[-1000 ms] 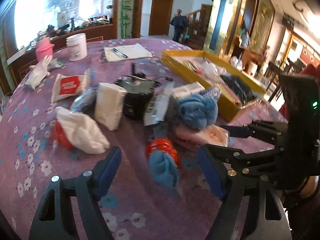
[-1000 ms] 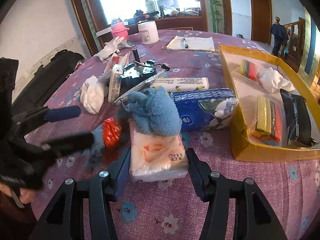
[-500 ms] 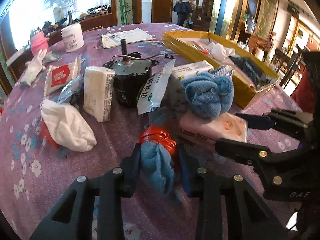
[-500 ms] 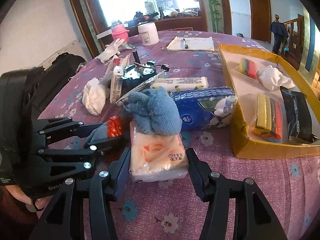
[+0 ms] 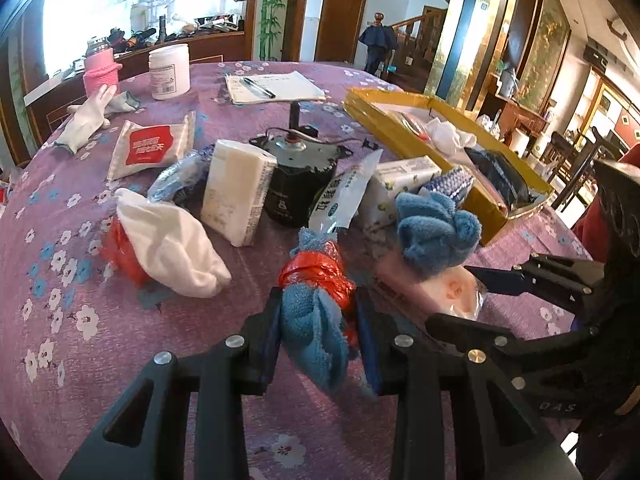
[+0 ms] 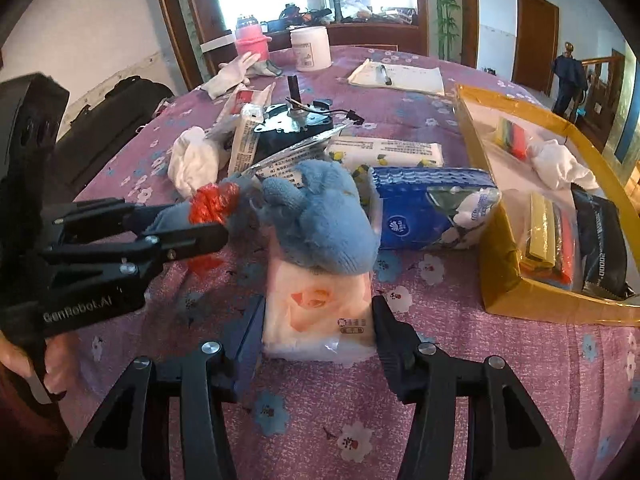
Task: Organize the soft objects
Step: 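Lift the blue cloth and pink tissue pack toward the yellow tray with both tools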
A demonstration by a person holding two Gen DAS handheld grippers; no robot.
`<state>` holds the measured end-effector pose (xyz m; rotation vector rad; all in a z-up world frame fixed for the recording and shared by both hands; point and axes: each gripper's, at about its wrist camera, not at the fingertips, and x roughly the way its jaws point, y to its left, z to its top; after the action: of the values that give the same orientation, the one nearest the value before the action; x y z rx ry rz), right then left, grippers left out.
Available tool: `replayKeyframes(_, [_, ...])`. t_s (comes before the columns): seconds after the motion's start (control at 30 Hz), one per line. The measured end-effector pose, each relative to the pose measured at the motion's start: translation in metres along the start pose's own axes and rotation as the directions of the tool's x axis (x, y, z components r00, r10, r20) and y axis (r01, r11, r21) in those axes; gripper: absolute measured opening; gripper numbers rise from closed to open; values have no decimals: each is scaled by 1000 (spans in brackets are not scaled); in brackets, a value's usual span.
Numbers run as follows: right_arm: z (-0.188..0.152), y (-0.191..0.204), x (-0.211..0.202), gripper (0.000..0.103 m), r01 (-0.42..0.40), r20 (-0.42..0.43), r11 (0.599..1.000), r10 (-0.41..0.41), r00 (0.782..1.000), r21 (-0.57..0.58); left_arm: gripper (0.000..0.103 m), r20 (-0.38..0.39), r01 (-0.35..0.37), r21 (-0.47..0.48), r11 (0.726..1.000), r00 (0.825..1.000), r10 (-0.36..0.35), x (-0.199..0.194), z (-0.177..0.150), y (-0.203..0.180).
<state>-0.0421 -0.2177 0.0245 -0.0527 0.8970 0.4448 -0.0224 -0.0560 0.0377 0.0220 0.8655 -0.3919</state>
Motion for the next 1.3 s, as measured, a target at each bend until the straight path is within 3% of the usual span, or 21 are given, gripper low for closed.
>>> replayKeyframes(0.07, [-3,3,-8,55,-3,40,1000,4,999,-15,33,20,-1,-9,1000,1000,1,-4,1,2])
replayKeyframes(0.13, [-6,6,-13,55,-81,41,997,82,996,-13,33,42,-6,-11,1000,999,6,-8,2,1])
replayKeyframes(0.2, [-11,8,-22,55,-194,59,981,194,979,-11,33,64,10,-15,1000,998,-9,-13,3,2])
replayKeyframes(0.3, [-12,8,-33,55,-229,91,973,229,969,-8,33,106,19,-32,999,994,-15,-21,5,5])
replayKeyframes(0.4, [-11,-6,-31,55,-366,89,926,358,929,92,33,125,36,-60,998,992,-29,-25,7,11])
replayKeyframes(0.5, [-13,-8,-31,55,-322,97,941,313,945,102,33,118,29,-72,997,993,-20,-23,7,13])
replayKeyframes(0.57, [-15,-10,-31,55,-388,98,913,378,921,127,33,120,23,-76,997,993,-14,-23,7,13])
replayKeyframes(0.6, [-16,-13,-31,55,-450,100,880,439,893,153,33,121,25,-76,997,993,-15,-23,8,13])
replayKeyframes(0.63, [-16,-15,-32,55,-464,108,869,452,886,173,33,123,22,-77,997,992,-13,-23,8,13])
replayKeyframes(0.7, [-15,-11,-37,55,-390,119,910,375,919,142,33,126,11,-74,997,992,-2,-24,8,13])
replayKeyframes(0.73, [-15,-11,-40,55,-371,126,919,356,926,132,33,125,8,-73,997,992,2,-23,7,13])
replayKeyframes(0.97, [-17,-11,-60,55,-288,183,952,267,946,102,33,129,-19,-50,999,991,25,-22,6,7])
replayKeyframes(1.1, [-17,-7,-66,55,-187,202,980,169,965,72,33,134,-35,-35,999,990,39,-24,6,1])
replayKeyframes(1.3, [-16,-18,-76,55,-137,241,987,114,964,80,33,162,-62,23,998,985,58,-37,8,-22])
